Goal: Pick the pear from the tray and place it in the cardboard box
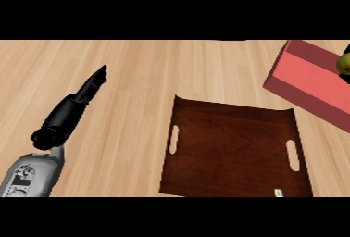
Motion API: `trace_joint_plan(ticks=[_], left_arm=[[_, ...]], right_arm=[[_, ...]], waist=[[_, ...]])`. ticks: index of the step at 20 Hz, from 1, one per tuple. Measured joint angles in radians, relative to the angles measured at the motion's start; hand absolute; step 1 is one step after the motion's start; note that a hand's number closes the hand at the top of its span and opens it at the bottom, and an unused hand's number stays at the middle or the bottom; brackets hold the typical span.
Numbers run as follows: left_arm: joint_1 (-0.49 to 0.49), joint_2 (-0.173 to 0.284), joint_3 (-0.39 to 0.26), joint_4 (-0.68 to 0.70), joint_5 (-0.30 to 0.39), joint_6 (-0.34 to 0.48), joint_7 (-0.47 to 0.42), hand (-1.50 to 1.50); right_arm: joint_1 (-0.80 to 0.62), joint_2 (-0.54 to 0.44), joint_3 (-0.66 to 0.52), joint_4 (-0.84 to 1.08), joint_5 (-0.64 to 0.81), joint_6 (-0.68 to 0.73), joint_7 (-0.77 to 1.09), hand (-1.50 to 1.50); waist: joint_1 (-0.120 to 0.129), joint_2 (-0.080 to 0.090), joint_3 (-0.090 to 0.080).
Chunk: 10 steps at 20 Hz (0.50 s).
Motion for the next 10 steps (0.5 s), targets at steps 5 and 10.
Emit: trace_joint_plan(ticks=[5,10], left_arm=[[-0.021,-0.009,-0.003,0.011,-0.007,-0.001,0.000,0.00],[-0.031,-0.012,0.003,0.019,-0.005,-0.004,-0.001,0.00]], right_arm=[[-0.043,-0.025,0.047,0.153,0.077,0.068,-0.082,-1.50],[-0.061,-0.030,0.062,0.246,0.103,0.134,-0.245,-1.50]], waist=[[0.008,0.005,0.001],[0.008,0.006,0.002]])
